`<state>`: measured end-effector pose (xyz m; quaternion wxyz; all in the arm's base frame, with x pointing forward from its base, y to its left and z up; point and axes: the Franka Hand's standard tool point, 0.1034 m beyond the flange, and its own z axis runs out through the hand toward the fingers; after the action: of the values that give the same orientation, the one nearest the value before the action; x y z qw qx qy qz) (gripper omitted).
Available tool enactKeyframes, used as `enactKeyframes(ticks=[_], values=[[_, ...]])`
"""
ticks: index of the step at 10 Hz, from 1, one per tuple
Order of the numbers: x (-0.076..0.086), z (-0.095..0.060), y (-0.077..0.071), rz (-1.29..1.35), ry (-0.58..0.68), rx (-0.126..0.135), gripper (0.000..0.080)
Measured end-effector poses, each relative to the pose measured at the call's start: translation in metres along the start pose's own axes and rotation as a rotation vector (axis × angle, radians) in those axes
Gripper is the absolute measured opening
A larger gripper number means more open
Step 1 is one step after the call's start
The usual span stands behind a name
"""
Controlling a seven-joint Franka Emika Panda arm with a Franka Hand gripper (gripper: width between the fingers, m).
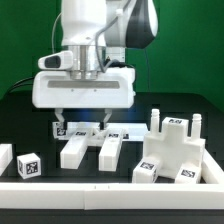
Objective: Assemble chair
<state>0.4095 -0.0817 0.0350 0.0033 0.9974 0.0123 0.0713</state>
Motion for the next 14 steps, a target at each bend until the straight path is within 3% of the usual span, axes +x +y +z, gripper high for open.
enactKeyframes(ticks=[2, 4, 8, 14], values=[[0.003, 0.005, -0.003, 0.006, -0.005, 0.021, 0.0648], [0.009, 0.007, 0.001, 0.024, 0.013, 0.024, 0.0648], [0.022, 0.014, 0.004, 0.034, 0.088, -0.008, 0.0648], [0.020, 0.017, 0.002, 0.032, 0.089, -0.009, 0.0648]])
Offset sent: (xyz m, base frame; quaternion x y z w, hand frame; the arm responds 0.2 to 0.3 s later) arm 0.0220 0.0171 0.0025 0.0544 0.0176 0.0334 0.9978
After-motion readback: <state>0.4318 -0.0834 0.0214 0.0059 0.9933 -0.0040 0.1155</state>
